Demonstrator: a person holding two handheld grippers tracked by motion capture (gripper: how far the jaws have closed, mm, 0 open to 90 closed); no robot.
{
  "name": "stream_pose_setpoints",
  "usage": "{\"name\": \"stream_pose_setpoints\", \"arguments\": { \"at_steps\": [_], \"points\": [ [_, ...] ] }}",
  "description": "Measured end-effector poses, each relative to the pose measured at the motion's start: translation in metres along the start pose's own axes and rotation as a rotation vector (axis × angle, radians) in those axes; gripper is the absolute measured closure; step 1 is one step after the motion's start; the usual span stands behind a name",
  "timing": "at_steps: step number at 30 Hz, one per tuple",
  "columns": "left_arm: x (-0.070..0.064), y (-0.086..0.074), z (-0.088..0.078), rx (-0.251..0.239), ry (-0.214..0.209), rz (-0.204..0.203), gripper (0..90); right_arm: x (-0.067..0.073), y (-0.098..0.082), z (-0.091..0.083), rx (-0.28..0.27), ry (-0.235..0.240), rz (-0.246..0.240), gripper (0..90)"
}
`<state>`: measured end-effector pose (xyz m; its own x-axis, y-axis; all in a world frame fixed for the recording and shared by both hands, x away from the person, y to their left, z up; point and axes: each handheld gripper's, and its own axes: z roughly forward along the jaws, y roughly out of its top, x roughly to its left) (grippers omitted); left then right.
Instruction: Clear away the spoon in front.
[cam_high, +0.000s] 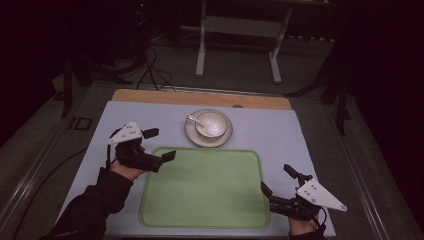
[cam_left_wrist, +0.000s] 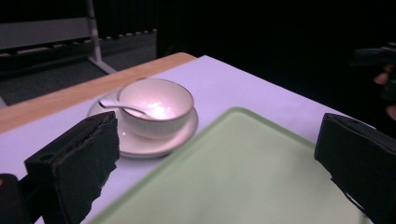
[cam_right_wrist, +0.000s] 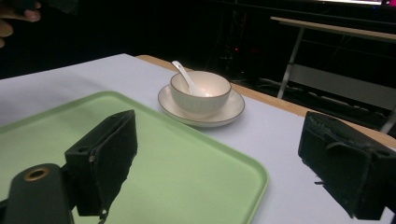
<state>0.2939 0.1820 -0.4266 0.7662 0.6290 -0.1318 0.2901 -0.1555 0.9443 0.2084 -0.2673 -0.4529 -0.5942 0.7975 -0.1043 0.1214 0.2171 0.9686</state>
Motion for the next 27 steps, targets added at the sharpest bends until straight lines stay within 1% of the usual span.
{"name": "stream_pose_setpoints", "arguments": {
  "at_steps": [1, 2, 3, 4, 5, 6, 7, 8, 9, 11, 13, 16, 17, 19, 22, 24, 26, 27],
  "points": [
    [0.002, 0.002, 0.004, 0.0, -0.004, -0.004, 0.0, 0.0, 0.0, 0.0, 0.0, 0.0, 0.0, 11.4],
    [0.003, 0.005, 0.007, -0.001, 0.004, -0.004, 0.1, 0.0, 0.0, 0.0, -0.002, 0.001, 0.006, 11.4],
    [0.007, 0.008, 0.015, 0.0, 0.001, -0.014, 0.1, 0.0, 0.0, 0.0, -0.001, 0.001, 0.007, 11.4],
    [0.008, 0.01, 0.019, -0.001, 0.01, -0.015, 0.1, 0.0, 0.0, 0.0, -0.001, -0.001, 0.006, 11.4],
    [0.008, 0.01, 0.019, -0.001, 0.01, -0.015, 0.4, 0.0, 0.0, 0.0, -0.001, -0.001, 0.006, 11.4],
    [0.01, 0.012, 0.023, 0.001, 0.006, -0.017, 1.3, 0.0, 0.0, 0.0, -0.001, 0.002, 0.005, 11.4],
    [0.013, 0.014, 0.029, 0.003, 0.015, -0.018, 1.3, 0.0, 0.0, 0.0, 0.0, 0.002, 0.006, 11.4],
    [0.013, 0.014, 0.029, 0.003, 0.015, -0.018, 1.5, 0.0, 0.0, 0.001, 0.0, 0.004, 0.004, 11.4],
    [0.016, 0.016, 0.036, 0.004, 0.017, -0.03, 1.6, 0.0, 0.0, 0.001, 0.001, 0.005, 0.006, 11.4],
    [0.017, 0.017, 0.038, 0.002, 0.02, -0.031, 3.6, 0.0, 0.0, 0.001, 0.004, 0.007, 0.008, 11.4],
    [0.023, 0.018, 0.046, -0.004, 0.022, -0.055, 4.5, 0.0, -0.001, 0.001, 0.004, 0.01, 0.013, 11.4],
    [0.026, 0.019, 0.051, -0.01, 0.025, -0.066, 6.9, 0.0, -0.001, 0.001, 0.003, 0.012, 0.015, 11.4],
    [0.029, 0.02, 0.056, -0.015, 0.028, -0.083, 7.2, 0.001, -0.001, 0.002, 0.004, 0.014, 0.014, 11.4],
    [0.031, 0.021, 0.059, -0.018, 0.024, -0.087, 8.7, 0.001, -0.001, 0.002, 0.005, 0.017, 0.014, 11.4],
    [0.035, 0.021, 0.068, -0.013, 0.029, -0.107, 8.8, 0.002, -0.001, 0.002, 0.009, 0.021, 0.016, 11.4],
    [0.039, 0.019, 0.074, -0.019, 0.026, -0.135, 10.8, 0.001, -0.002, 0.003, 0.008, 0.024, 0.019, 11.4],
    [0.043, 0.017, 0.08, -0.022, 0.036, -0.156, 13.9, 0.001, -0.002, 0.003, 0.006, 0.027, 0.025, 11.5],
    [0.046, 0.015, 0.084, -0.02, 0.037, -0.17, 14.0, 0.001, -0.002, 0.003, 0.007, 0.026, 0.024, 11.4]
  ]
}}
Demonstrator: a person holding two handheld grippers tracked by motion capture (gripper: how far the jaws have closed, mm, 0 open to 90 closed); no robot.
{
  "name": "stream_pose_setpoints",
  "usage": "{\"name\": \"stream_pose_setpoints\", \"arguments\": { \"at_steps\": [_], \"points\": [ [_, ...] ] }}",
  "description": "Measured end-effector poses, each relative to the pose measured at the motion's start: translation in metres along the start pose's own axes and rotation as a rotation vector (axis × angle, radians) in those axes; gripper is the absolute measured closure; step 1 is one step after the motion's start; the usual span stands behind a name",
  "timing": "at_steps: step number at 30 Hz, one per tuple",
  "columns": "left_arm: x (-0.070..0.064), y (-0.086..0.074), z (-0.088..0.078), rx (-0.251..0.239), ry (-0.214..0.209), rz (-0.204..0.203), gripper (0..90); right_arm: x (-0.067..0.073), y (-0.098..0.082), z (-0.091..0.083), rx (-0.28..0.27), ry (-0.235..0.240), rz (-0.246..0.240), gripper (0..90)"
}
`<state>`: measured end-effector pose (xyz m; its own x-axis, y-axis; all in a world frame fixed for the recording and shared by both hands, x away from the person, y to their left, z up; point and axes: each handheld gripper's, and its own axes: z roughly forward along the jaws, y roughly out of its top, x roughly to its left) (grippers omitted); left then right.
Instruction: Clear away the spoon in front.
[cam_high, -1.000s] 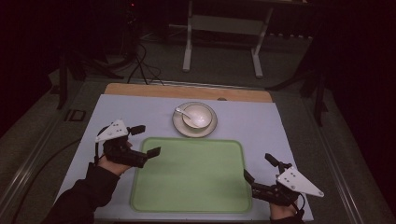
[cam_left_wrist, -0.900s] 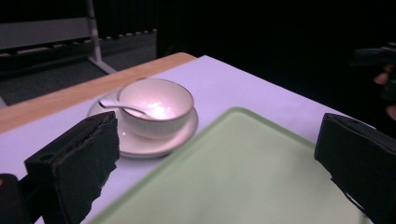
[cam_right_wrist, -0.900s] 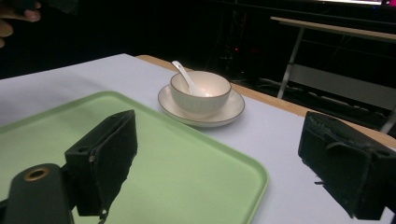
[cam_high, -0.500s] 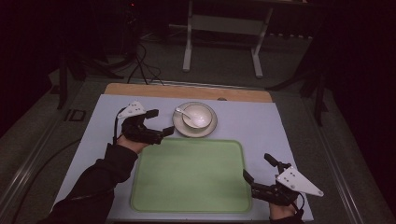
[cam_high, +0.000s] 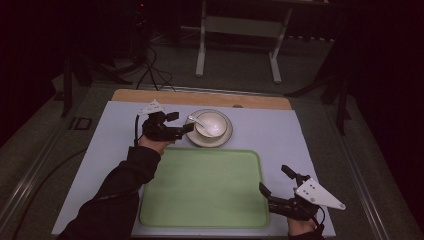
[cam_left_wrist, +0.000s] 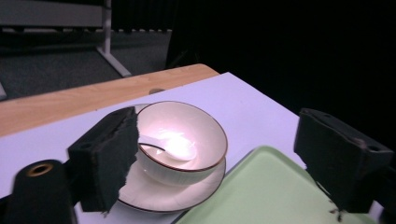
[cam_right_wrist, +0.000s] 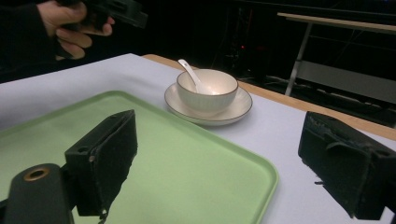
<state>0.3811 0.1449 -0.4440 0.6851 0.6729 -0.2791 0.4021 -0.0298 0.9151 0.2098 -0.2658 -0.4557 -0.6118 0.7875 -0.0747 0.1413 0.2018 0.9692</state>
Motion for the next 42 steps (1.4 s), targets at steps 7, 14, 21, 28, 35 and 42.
{"name": "stream_pose_setpoints", "arguments": {
  "at_steps": [7, 14, 21, 28, 35, 42],
  "points": [
    [0.02, -0.013, 0.021, -0.014, 0.034, -0.128, 17.2, 0.0, -0.001, 0.0, 0.005, 0.003, 0.0, 11.4],
    [0.032, -0.028, 0.04, 0.01, 0.071, -0.21, 20.4, 0.0, -0.002, 0.001, 0.012, 0.012, 0.001, 11.5],
    [0.043, -0.039, 0.055, 0.048, 0.093, -0.311, 24.2, 0.002, -0.002, 0.002, 0.016, 0.02, -0.005, 11.5],
    [0.054, -0.047, 0.069, 0.026, 0.089, -0.424, 38.2, 0.001, -0.002, 0.002, 0.018, 0.022, 0.0, 11.5],
    [0.061, -0.048, 0.076, 0.007, 0.074, -0.488, 47.1, 0.0, -0.003, 0.002, 0.019, 0.022, 0.002, 11.5],
    [0.065, -0.048, 0.085, -0.019, 0.058, -0.532, 59.6, -0.001, -0.004, 0.002, 0.021, 0.022, 0.004, 11.6]
  ]
}}
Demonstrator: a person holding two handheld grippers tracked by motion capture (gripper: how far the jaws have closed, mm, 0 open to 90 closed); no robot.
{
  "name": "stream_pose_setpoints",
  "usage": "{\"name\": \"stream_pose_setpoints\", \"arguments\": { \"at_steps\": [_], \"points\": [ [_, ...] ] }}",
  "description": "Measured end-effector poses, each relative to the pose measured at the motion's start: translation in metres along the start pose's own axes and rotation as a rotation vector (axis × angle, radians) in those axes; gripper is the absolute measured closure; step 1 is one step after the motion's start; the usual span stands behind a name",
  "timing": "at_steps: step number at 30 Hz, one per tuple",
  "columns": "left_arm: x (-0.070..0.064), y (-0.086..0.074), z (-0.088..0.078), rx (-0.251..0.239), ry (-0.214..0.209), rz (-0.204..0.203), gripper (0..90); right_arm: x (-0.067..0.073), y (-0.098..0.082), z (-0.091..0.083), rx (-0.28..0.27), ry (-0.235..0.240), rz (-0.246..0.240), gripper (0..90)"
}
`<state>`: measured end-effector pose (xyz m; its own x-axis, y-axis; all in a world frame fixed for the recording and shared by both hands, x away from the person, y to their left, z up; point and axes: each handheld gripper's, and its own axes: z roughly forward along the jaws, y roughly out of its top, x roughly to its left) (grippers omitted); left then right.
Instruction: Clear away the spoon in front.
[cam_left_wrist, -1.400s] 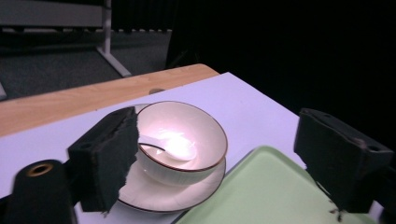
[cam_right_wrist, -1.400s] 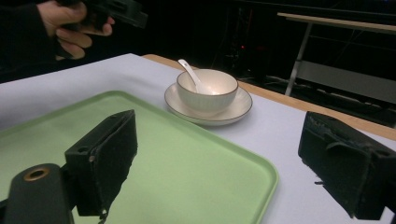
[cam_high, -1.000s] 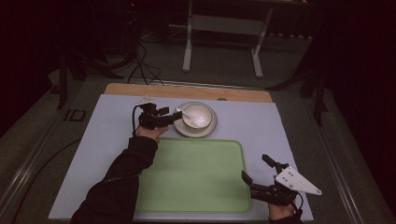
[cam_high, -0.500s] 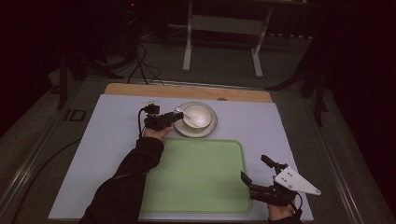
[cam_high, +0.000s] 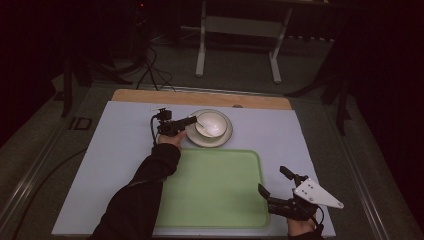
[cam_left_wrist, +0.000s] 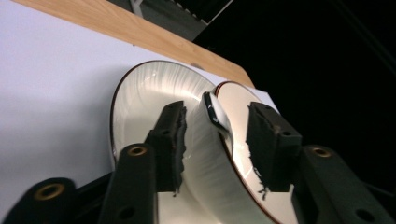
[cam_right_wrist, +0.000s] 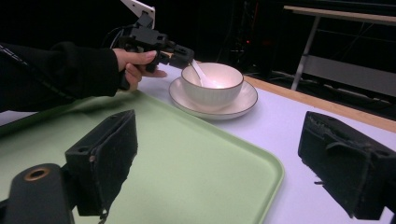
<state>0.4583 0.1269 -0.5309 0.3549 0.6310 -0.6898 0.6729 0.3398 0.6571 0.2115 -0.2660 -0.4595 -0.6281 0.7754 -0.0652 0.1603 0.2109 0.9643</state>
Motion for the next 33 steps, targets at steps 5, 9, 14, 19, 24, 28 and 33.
{"name": "stream_pose_setpoints", "arguments": {
  "at_steps": [5, 9, 14, 19, 24, 28, 33],
  "points": [
    [0.0, 0.001, 0.003, -0.011, -0.01, -0.015, 67.7, -0.001, -0.001, 0.0, 0.003, 0.002, 0.007, 11.6],
    [-0.002, 0.001, 0.003, -0.017, -0.015, -0.001, 74.4, -0.001, -0.001, 0.0, 0.004, 0.004, 0.004, 11.6],
    [-0.007, 0.003, 0.002, -0.023, -0.036, 0.009, 78.9, 0.0, -0.001, 0.0, 0.003, 0.004, 0.005, 11.6],
    [-0.019, 0.005, 0.002, -0.022, -0.053, 0.037, 82.1, 0.0, 0.0, 0.0, 0.0, 0.004, 0.002, 11.6],
    [-0.033, 0.007, 0.003, -0.004, -0.041, 0.094, 83.9, 0.0, 0.0, 0.0, -0.003, 0.004, 0.003, 11.6],
    [-0.037, 0.007, 0.003, -0.002, -0.035, 0.11, 84.2, -0.001, 0.0, 0.0, -0.004, 0.003, 0.004, 11.6],
    [-0.039, 0.008, 0.004, 0.005, -0.038, 0.119, 84.3, -0.001, 0.0, -0.001, -0.006, 0.001, 0.007, 11.6]
  ]
}}
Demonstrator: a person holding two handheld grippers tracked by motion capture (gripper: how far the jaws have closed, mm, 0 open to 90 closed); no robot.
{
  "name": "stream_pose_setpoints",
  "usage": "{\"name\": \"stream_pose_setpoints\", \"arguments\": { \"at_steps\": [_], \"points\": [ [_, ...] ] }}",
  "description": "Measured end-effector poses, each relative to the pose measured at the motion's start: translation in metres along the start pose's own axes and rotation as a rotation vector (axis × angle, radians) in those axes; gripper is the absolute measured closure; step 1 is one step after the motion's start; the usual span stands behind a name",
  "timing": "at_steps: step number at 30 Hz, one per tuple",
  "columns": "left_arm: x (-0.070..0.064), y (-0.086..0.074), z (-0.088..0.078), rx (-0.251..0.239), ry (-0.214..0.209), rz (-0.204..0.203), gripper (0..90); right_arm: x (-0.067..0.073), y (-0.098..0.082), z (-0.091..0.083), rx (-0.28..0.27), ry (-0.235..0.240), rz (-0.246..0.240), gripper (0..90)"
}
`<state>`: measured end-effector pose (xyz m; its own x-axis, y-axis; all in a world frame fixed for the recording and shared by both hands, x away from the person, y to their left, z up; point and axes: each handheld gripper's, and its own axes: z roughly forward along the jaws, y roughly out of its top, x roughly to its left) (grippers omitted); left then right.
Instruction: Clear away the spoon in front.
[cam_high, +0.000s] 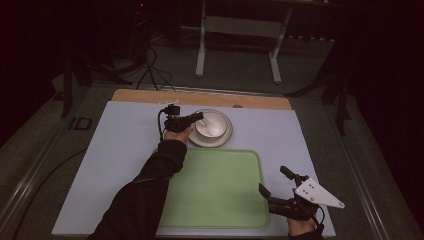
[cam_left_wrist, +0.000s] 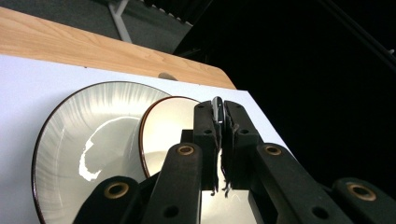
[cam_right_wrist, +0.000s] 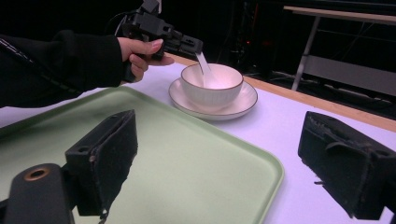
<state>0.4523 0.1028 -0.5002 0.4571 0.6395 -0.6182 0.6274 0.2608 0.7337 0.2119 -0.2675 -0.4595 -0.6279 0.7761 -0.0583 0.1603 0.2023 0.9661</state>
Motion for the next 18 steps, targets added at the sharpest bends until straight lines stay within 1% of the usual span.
{"name": "stream_pose_setpoints", "arguments": {
  "at_steps": [5, 10, 12, 15, 18],
  "points": [
    [-0.005, 0.005, -0.002, 0.001, -0.01, 0.021, 84.4, 0.0, 0.0, 0.0, 0.001, 0.0, -0.002, 11.6],
    [-0.013, 0.014, -0.008, 0.02, -0.02, 0.048, 84.4, 0.0, 0.001, -0.001, -0.001, -0.006, 0.0, 11.6],
    [-0.017, 0.018, -0.01, 0.039, -0.028, 0.066, 84.4, -0.001, 0.001, -0.001, -0.003, -0.008, -0.001, 11.6],
    [-0.023, 0.024, -0.015, 0.055, -0.044, 0.069, 84.4, -0.001, 0.0, -0.001, -0.001, -0.008, 0.004, 11.6],
    [-0.03, 0.03, -0.02, 0.065, -0.041, 0.102, 84.4, 0.0, 0.001, 0.0, -0.001, -0.008, 0.0, 11.6]
  ]
}}
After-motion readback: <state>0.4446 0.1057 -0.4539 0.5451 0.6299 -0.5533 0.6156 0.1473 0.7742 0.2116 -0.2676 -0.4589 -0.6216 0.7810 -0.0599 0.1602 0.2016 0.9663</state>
